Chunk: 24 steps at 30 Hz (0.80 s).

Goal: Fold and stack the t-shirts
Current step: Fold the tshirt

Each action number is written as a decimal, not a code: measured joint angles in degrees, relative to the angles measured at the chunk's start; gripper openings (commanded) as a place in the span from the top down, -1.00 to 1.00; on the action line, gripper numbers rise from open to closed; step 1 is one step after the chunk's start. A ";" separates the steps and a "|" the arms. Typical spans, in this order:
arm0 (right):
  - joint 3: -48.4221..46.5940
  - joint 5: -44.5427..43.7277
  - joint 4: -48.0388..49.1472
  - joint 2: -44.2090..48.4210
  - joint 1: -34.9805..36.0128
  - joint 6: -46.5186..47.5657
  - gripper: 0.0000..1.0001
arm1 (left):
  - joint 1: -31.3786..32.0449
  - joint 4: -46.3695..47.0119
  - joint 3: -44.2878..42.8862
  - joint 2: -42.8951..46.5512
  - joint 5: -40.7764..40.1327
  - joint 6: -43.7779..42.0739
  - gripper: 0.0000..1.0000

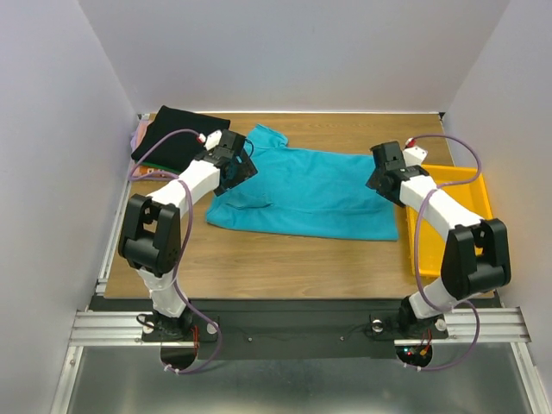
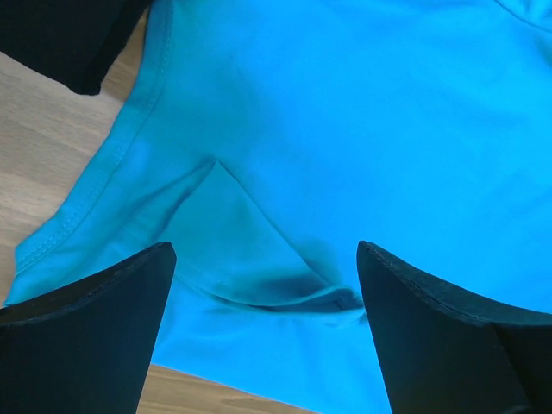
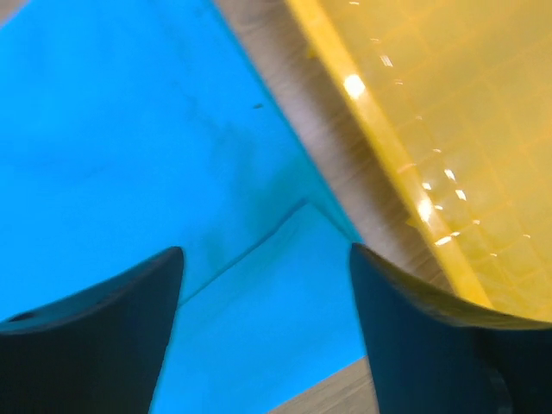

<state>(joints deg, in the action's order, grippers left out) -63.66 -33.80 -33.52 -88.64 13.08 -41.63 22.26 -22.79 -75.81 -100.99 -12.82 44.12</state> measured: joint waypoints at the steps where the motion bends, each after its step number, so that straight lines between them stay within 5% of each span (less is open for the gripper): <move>1: 0.39 1.84 1.03 1.22 0.00 1.27 -0.99 | 0.13 0.24 0.31 0.35 0.22 -0.15 -0.97; 11: 14.95 27.41 14.10 8.96 0.22 6.12 -1.00 | 8.39 4.92 10.05 6.75 5.01 -1.03 -0.97; 24: 18.43 31.58 22.14 1.49 0.52 5.35 -1.00 | 9.14 5.31 7.78 -3.28 2.91 -0.15 -0.97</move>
<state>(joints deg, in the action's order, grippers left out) -45.23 -2.22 -11.38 -87.15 13.61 -36.27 31.40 -17.47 -68.03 -104.27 -9.91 43.97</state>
